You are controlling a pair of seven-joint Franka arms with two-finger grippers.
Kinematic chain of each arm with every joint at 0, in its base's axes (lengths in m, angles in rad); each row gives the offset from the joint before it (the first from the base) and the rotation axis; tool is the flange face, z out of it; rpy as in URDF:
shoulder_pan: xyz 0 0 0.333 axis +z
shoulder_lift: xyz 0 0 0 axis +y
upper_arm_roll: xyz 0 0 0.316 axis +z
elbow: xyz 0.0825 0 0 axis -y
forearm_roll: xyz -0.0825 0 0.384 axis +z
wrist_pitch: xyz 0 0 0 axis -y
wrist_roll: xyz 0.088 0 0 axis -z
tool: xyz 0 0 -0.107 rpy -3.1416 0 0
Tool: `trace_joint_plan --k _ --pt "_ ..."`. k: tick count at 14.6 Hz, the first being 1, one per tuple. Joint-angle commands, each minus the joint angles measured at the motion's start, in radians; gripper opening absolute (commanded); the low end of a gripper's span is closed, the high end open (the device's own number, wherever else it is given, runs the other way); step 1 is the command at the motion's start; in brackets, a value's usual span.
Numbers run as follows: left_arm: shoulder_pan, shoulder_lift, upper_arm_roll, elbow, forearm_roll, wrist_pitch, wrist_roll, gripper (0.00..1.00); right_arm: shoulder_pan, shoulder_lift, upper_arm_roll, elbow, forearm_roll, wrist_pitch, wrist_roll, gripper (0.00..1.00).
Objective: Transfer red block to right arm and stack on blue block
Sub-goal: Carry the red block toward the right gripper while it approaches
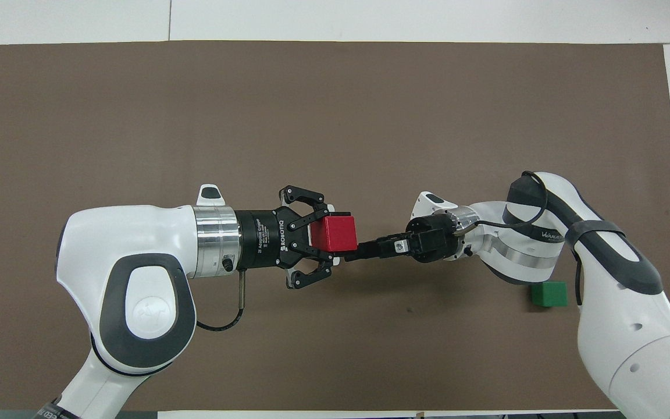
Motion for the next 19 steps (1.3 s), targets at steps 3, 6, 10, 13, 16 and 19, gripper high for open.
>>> trace_joint_plan --k 3,6,10,13,16,19 --pt "-0.156 -0.132 0.011 -0.135 -0.106 0.232 0.017 0.00 0.006 -0.018 0.000 -0.022 0.026 0.023 -0.019 1.00" --pt "-0.209 -0.144 0.011 -0.160 -0.173 0.305 0.017 0.00 0.006 -0.018 0.000 -0.022 0.026 0.029 -0.024 1.00" --pt "-0.212 -0.140 0.013 -0.157 -0.178 0.321 0.015 0.00 0.006 -0.018 0.000 -0.019 0.026 0.041 -0.024 1.00" --pt "-0.210 -0.136 0.013 -0.155 -0.178 0.322 0.017 0.00 0.008 -0.018 0.001 -0.016 0.027 0.046 -0.025 1.00" --pt "-0.209 -0.130 0.013 -0.154 -0.178 0.321 0.020 0.00 0.041 -0.018 0.000 -0.016 0.059 0.066 -0.033 1.00" --pt "-0.210 -0.130 0.013 -0.152 -0.178 0.324 0.020 0.00 0.084 -0.018 0.001 -0.015 0.108 0.098 -0.041 1.00"
